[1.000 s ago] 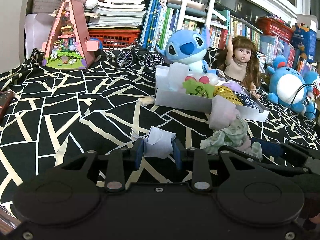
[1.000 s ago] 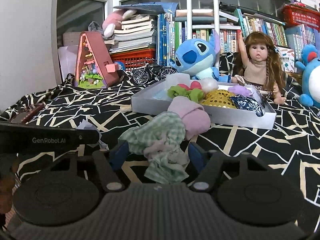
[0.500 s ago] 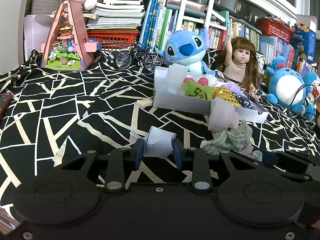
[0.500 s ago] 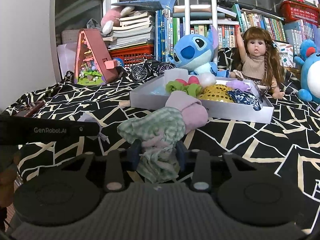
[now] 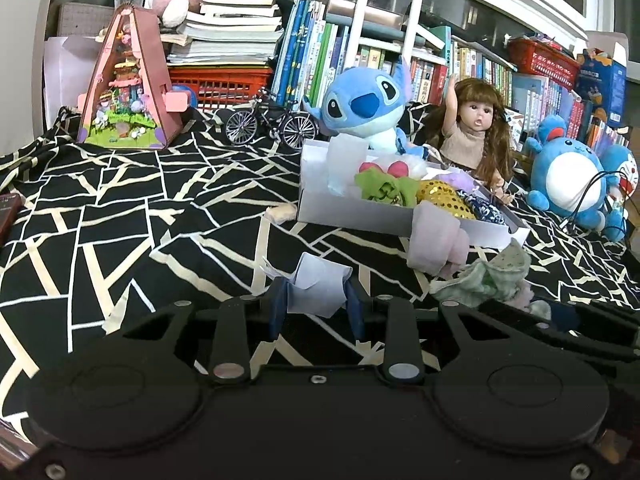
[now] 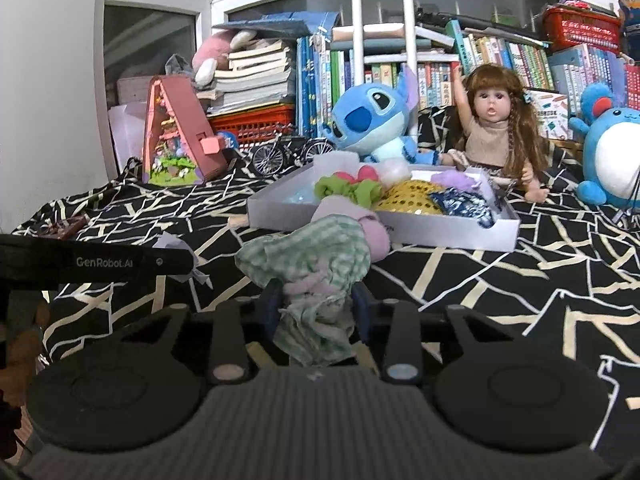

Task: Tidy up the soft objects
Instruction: 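Carry the checked cloth and white paper item into the white box and open both tools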

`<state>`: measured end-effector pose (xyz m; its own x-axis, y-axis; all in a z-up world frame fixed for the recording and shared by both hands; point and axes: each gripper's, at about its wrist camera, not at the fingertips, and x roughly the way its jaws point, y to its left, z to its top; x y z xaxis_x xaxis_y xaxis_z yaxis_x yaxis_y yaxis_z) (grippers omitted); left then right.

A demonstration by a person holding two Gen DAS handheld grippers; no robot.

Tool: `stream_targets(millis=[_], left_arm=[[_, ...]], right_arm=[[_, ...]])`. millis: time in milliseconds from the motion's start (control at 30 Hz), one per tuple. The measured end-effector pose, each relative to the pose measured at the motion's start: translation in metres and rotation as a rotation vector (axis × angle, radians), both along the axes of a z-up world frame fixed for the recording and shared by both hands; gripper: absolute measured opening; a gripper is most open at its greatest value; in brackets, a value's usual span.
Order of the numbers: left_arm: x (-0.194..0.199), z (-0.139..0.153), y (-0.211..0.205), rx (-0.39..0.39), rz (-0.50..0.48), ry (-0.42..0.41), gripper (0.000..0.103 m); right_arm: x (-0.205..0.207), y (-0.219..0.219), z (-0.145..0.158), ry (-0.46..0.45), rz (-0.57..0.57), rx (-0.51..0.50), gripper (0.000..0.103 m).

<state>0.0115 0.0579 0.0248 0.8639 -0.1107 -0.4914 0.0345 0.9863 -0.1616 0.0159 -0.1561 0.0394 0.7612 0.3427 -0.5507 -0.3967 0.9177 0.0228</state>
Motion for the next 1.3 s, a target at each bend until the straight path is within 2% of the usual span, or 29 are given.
stream_targets(millis=[367,667,967,1133,1300], left_arm=[[0.014,0.026,-0.002,0.0,-0.051,-0.056,0.03],[0.046,0.056,0.003,-0.043,-0.099,-0.078,0.03],[0.091,0.078,0.003,-0.077,-0.124,-0.076,0.03],[0.12,0.079,-0.003,-0.088,-0.145,-0.081,0.03],[0.154,0.073,-0.01,-0.099,-0.141,-0.047,0.03]], right_arm=[[0.01,-0.017,0.024,-0.072,-0.044,-0.023,0.042],[0.035,-0.032,0.047,-0.121,-0.093,-0.014,0.042],[0.08,-0.047,0.063,-0.116,-0.14,0.027,0.042],[0.106,-0.046,0.066,-0.106,-0.14,0.045,0.042],[0.136,-0.045,0.06,-0.061,-0.14,0.075,0.042]])
